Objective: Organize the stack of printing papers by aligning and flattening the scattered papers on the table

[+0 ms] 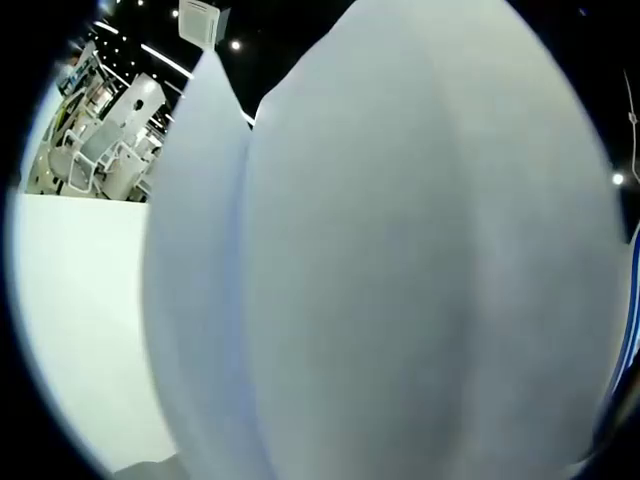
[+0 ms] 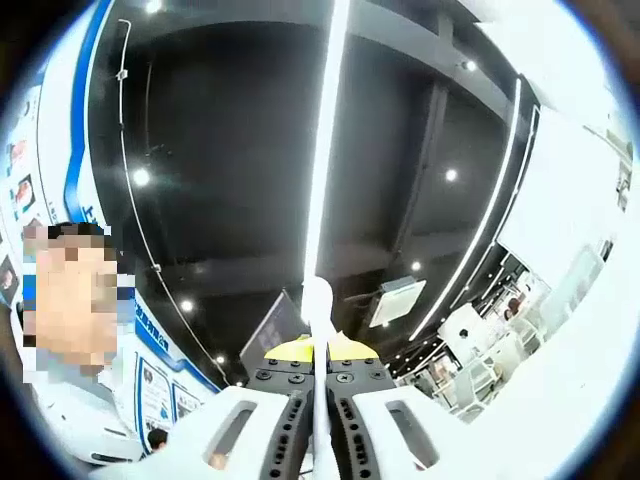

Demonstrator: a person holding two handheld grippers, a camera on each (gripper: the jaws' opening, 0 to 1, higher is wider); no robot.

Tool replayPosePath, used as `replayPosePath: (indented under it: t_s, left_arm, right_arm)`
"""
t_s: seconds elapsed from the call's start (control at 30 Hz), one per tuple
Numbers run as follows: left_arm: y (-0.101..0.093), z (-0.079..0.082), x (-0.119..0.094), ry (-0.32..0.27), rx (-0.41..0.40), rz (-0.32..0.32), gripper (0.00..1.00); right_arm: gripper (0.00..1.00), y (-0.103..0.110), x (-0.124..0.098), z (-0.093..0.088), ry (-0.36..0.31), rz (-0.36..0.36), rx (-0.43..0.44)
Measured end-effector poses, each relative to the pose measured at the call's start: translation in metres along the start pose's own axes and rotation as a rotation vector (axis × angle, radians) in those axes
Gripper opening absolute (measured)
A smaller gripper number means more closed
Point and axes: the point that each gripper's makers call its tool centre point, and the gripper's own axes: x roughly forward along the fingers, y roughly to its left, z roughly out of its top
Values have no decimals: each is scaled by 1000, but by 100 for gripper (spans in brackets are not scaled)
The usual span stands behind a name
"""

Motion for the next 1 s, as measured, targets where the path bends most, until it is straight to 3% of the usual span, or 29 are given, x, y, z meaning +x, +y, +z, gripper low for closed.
replayPosePath:
  t_s: [1.0]
  left_arm:
    - [0,2,0,-2,-8,-3,8]
  right_arm:
    - [0,-14,-3,0,5,-141,100]
